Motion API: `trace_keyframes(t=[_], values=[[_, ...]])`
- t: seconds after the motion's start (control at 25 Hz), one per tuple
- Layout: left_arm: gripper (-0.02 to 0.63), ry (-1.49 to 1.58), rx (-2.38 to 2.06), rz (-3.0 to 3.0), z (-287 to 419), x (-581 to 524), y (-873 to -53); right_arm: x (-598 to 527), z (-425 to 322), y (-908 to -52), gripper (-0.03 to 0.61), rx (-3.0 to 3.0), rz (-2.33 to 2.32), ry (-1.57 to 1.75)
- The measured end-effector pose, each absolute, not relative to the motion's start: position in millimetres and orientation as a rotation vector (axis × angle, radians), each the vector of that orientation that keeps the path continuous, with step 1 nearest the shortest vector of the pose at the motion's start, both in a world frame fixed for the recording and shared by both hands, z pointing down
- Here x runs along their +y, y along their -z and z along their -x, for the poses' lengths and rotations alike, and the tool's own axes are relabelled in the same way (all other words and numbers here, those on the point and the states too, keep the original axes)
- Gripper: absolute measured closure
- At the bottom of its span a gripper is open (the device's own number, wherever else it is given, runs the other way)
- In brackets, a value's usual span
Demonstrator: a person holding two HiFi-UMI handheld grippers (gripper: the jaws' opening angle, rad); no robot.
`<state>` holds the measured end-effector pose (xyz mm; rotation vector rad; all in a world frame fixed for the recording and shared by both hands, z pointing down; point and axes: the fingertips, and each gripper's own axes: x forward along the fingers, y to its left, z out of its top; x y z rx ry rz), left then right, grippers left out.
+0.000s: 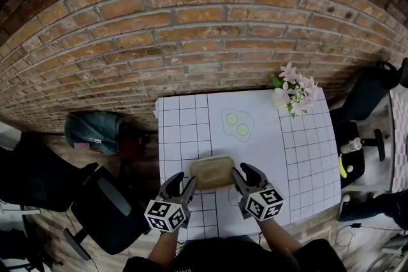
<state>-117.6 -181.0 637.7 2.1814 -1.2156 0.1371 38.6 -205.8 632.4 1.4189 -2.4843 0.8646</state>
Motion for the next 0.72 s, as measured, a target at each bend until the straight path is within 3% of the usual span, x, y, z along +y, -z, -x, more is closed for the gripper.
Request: trace_keyframes(t=[0.08, 0.72], values=[[0.414, -0.135, -1.199, -2.146, 116.1, -180.7, -646.6, -206.8, -38.3, -639.5, 0.441, -2.468, -1.411, -0.887], [0.396, -0.134, -1.124, -2.055, 103.3, -172.7, -672.3, -205.4, -32.5, -669.5, 0.426, -2.417, -1.365, -1.017]])
